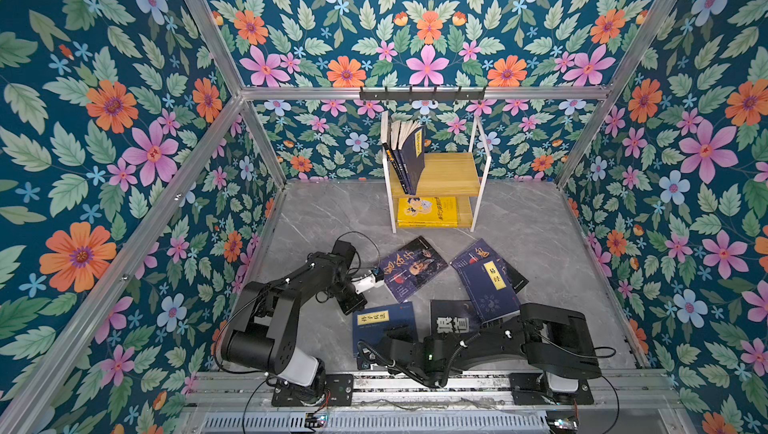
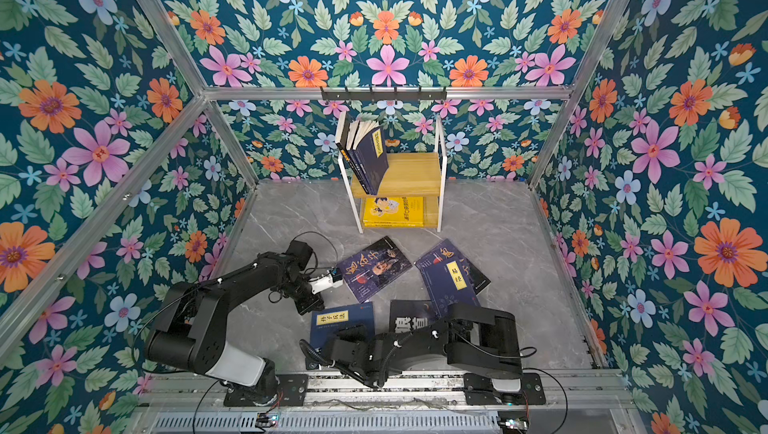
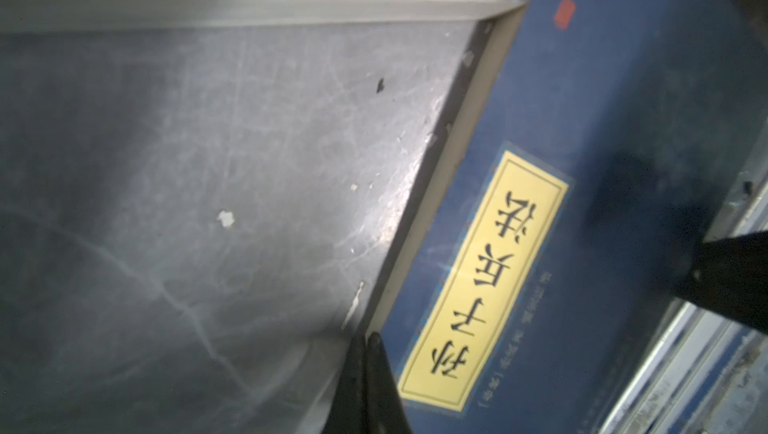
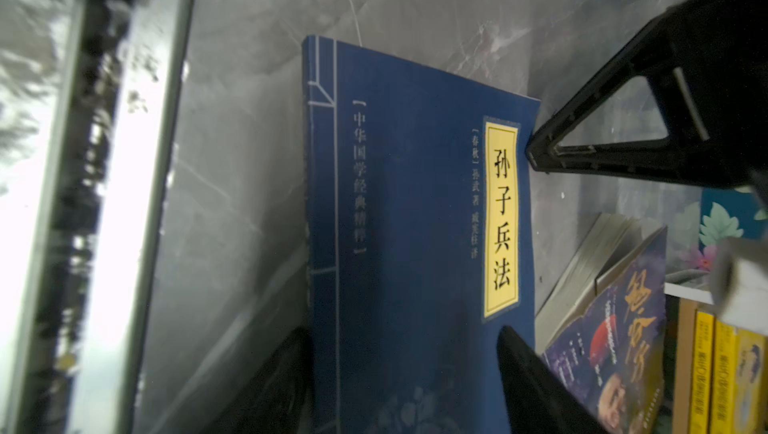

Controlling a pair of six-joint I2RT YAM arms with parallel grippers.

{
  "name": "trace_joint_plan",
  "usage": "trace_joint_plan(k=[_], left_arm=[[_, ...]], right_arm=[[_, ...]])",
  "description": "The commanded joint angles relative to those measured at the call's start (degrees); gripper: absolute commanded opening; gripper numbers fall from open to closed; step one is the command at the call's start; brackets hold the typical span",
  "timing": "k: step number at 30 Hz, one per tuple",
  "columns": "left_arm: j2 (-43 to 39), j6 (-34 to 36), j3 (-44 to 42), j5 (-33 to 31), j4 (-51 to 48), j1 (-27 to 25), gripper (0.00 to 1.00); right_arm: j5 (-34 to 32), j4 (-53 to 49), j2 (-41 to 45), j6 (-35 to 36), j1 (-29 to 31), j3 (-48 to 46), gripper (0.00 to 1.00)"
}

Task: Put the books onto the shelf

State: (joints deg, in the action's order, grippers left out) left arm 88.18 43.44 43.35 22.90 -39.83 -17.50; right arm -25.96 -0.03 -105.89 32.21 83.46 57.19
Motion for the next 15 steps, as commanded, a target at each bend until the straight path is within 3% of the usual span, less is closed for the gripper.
trace_joint_plan(k=[1, 10, 15], left_arm=[[1.3, 0.5, -1.9, -3.6, 1.0, -0.5, 0.00], [0.6, 0.2, -1.9, -2.6, 1.2, -0.6, 0.00], [-1.0, 0.1, -2.4, -2.8, 1.4, -0.6, 0.01]], right_arm=[[-7.5, 4.2, 1.6, 4.5, -0.1, -1.0, 0.61], [-8.8, 7.5, 2.2, 6.6, -0.4, -1.8, 0.45], [-7.8, 6.6, 2.1, 5.7, -0.8, -1.4, 0.27]])
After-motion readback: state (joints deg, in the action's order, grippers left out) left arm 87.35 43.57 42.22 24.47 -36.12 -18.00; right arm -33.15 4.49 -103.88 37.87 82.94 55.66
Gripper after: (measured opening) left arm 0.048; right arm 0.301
